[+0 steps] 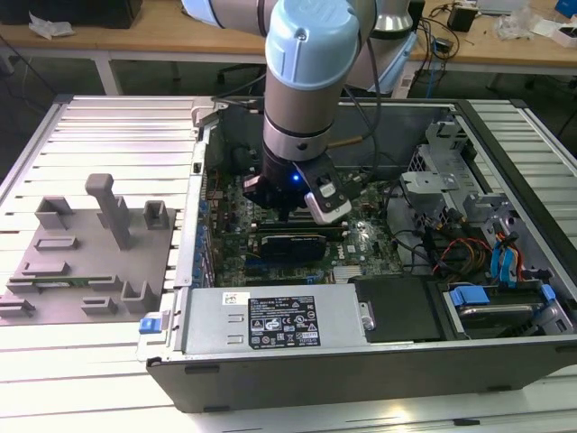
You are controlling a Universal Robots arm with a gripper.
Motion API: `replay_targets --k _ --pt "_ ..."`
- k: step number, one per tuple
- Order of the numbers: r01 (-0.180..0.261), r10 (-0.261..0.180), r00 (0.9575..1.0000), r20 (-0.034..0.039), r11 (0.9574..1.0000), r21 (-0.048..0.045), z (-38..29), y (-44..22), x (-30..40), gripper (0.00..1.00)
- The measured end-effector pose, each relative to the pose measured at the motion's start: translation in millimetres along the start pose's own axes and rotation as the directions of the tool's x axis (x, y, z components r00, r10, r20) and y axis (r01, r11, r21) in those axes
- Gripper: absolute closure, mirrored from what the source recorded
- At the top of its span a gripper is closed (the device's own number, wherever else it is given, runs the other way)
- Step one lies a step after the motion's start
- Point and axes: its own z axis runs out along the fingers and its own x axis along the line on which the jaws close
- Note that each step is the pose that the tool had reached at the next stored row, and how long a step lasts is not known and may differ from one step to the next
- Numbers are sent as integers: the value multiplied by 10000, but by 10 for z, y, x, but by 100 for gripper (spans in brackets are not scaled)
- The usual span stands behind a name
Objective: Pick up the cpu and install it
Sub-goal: 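Install the second cpu locking lever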
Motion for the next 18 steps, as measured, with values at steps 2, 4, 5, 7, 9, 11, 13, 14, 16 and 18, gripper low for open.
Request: replay_targets --k 2,4,5,7,9,11,13,14,16,18 --pt "-52 52 10000 9 10000 -16 7 -2 -8 89" --pt "-120 120 9999 25 9999 -54 13 -4 -13 89" --pt "-164 164 9999 33 9998 -117 18 -6 -14 89" --pt "-223 224 9997 46 9995 -239 26 -11 -14 89" --pt "-239 241 9997 50 9991 -337 32 -13 -14 89" --pt "-245 248 9997 51 9986 -466 38 -14 -14 89" --pt "-245 248 9997 53 9977 -624 48 -16 -14 89" --pt "-243 248 9997 53 9971 -717 54 -17 -14 89" --pt "-240 245 9997 53 9961 -851 65 -19 -15 89" --pt "-237 243 9997 56 9951 -963 84 -22 -15 89"
